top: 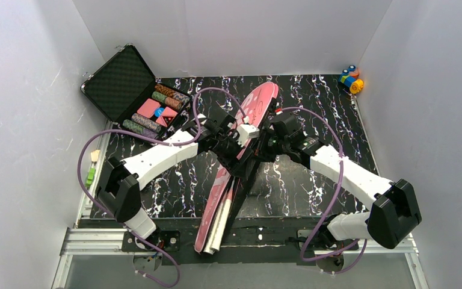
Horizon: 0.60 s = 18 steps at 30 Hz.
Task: Pack up the badminton gear
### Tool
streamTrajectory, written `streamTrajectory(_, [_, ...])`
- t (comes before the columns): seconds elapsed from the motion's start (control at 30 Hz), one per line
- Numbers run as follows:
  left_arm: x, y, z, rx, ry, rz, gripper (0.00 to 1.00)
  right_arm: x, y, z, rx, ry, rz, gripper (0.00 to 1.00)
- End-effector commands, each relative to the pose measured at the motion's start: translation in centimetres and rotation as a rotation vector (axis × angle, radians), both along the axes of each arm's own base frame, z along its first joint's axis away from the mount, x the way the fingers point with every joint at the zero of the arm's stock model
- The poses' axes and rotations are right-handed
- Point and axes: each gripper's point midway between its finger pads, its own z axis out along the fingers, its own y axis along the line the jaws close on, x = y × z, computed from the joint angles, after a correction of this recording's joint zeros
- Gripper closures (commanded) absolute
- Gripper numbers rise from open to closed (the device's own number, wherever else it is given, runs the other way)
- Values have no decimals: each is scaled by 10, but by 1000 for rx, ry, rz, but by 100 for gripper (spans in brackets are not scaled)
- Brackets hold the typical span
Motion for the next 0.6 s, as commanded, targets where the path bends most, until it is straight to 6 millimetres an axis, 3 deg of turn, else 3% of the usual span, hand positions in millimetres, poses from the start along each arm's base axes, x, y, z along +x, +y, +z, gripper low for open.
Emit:
streamTrajectory(0.0, [-11,1,17,-58,-40,-18,32,6,16,51,119,-71,20,99])
streamTrajectory(0.3, [-20,-10,24,-53,-91,-33,31,3,21,59,114,-35,2,99])
streamTrajectory(0.57, [-26,-9,8,15,-116,-32,34,1,25,59,111,-27,-22,99])
